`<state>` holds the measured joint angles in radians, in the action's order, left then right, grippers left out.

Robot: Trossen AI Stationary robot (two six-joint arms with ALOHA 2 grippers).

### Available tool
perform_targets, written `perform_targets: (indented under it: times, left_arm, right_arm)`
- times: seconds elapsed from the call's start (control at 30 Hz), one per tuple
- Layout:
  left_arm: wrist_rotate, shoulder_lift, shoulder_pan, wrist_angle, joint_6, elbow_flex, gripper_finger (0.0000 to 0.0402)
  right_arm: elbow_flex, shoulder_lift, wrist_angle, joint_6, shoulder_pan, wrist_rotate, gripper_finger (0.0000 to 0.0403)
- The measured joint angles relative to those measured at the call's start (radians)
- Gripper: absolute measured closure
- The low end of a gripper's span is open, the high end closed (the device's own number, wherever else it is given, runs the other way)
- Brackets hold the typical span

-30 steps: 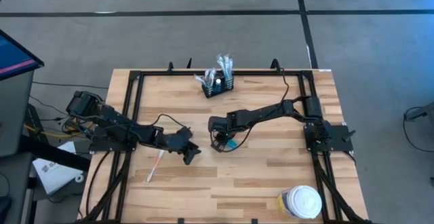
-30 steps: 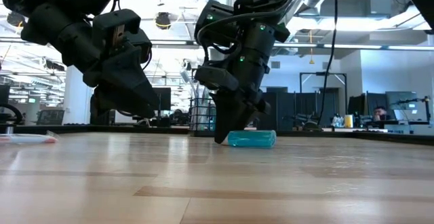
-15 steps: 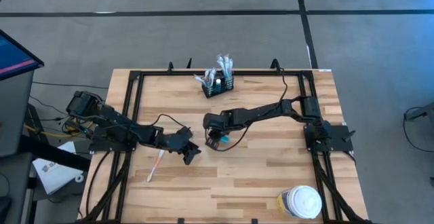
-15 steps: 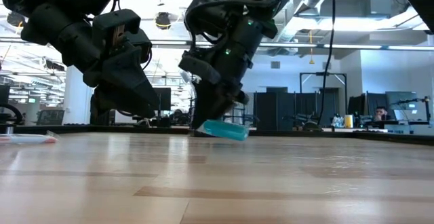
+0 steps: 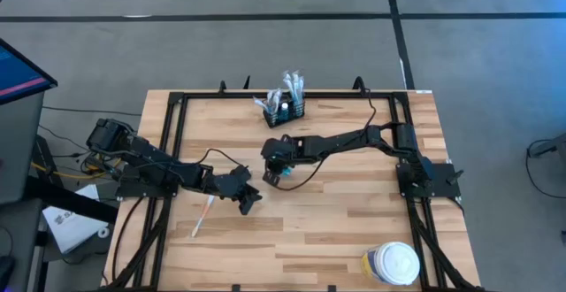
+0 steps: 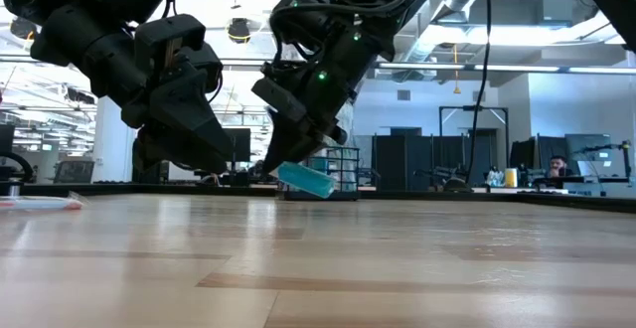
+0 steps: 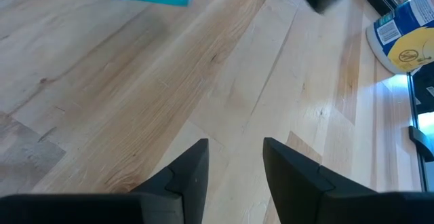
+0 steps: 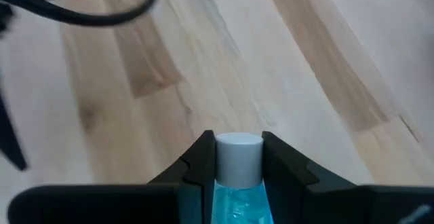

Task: Pick & Place toothbrushing station
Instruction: Put the blue mouthwash into the black wire organizer

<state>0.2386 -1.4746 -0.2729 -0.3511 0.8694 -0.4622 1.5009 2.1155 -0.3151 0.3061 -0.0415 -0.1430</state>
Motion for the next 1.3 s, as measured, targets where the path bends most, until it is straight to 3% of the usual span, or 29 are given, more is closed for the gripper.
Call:
perform_targets:
  times: [0.6,0.87,1.07,1.3]
  left_arm:
    - [0.042,0.000,-0.024,0.023,-0.001,0.000,0.0266]
    - [0.050,0.000,-0.024,0.037,-0.001,0.000,0.0266]
    - [0.054,0.000,-0.024,0.038,-0.001,0.000,0.0266]
    - [0.113,0.000,-0.020,0.035,0.002,0.000,0.0266]
  right_arm:
    - [0.002,-0.002,0.095,-0.067,-0.063,0.016,0.0321]
    - [-0.016,-0.093,0.097,-0.098,-0.073,0.018,0.0321]
    - [-0.205,-0.260,0.229,-0.099,-0.074,0.015,0.0321]
    - [-0.434,-0.402,0.631,-0.101,-0.096,0.032,0.0321]
